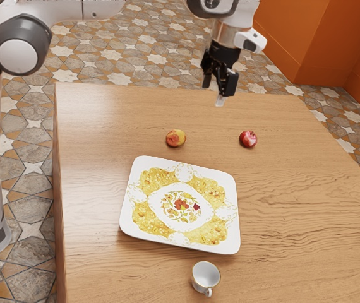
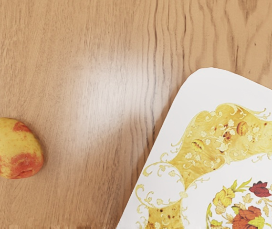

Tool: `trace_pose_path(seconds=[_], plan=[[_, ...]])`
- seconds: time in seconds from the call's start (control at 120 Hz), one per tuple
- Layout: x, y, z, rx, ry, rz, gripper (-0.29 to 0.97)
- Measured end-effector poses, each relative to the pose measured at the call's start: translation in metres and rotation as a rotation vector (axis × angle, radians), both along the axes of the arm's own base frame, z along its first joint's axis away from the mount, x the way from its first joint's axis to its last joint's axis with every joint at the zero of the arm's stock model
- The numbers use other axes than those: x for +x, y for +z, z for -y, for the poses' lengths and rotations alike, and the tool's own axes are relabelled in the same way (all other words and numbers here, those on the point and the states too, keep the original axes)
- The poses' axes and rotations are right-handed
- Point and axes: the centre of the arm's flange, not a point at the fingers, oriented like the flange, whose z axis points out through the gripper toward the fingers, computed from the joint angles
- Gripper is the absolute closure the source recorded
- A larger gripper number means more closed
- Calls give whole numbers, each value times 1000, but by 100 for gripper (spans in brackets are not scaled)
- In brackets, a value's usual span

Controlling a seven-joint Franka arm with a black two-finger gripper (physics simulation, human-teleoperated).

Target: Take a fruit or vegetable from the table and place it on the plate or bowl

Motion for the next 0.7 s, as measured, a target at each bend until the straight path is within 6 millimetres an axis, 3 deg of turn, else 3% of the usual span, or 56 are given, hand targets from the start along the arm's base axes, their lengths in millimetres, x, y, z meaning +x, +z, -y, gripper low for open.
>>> trace_pose_path(seconds=[0.25, 0.458, 0.542, 0.7], plan=[[-2, -1, -6, -12, -17, -21, 0], [-4, 0, 26, 103, -304, -13, 0], [-18, -5, 18, 121, -409, -6, 1], [-48, -36, 0, 131, -604, 27, 1]])
